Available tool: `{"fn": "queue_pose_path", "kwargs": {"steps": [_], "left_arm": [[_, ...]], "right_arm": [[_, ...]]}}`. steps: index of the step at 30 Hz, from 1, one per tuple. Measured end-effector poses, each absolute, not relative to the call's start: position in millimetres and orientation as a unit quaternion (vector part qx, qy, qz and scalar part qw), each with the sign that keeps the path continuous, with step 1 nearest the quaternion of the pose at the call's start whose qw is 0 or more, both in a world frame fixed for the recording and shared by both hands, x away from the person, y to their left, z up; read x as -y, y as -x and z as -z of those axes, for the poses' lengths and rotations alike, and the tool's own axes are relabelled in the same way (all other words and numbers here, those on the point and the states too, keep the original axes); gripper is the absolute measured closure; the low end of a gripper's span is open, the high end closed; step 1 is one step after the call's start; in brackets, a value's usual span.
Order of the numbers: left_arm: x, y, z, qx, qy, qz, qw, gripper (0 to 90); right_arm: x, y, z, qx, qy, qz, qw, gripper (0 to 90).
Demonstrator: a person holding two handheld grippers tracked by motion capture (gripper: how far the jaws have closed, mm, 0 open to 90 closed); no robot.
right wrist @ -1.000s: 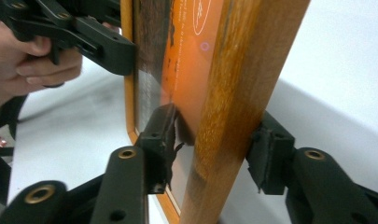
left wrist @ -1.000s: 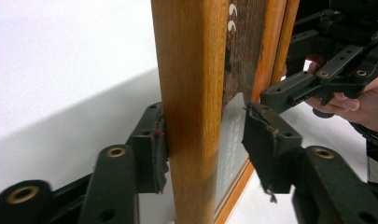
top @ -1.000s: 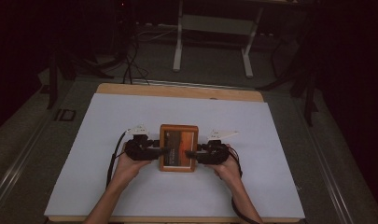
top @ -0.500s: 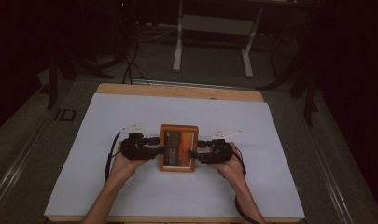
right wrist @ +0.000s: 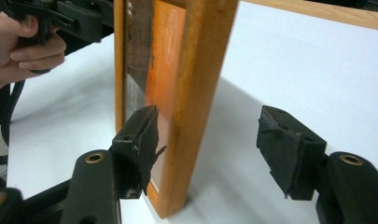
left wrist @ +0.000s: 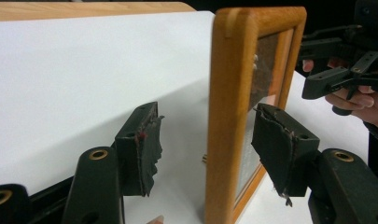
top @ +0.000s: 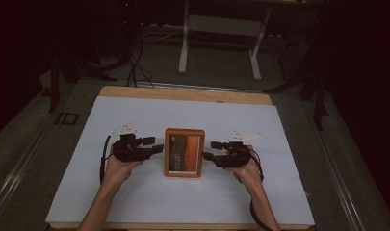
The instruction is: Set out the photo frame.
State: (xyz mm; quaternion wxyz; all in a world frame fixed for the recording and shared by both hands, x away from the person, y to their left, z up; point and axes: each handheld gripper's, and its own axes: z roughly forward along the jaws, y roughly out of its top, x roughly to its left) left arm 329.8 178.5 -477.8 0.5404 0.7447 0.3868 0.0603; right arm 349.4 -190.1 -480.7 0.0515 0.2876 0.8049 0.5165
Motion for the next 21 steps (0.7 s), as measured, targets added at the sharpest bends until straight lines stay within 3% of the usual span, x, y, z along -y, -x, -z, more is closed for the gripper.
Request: {"fn": "queue_pose_path", "kwargs": {"steps": [21], "left_arm": [[-184.2,-328.4,487.6,-0.407,-0.787,-0.134,0.444,41.7]], "right_arm": [[204.8,-354.1,491.4,-0.813,-0.310,-0.491,0.043,38.5]]}}
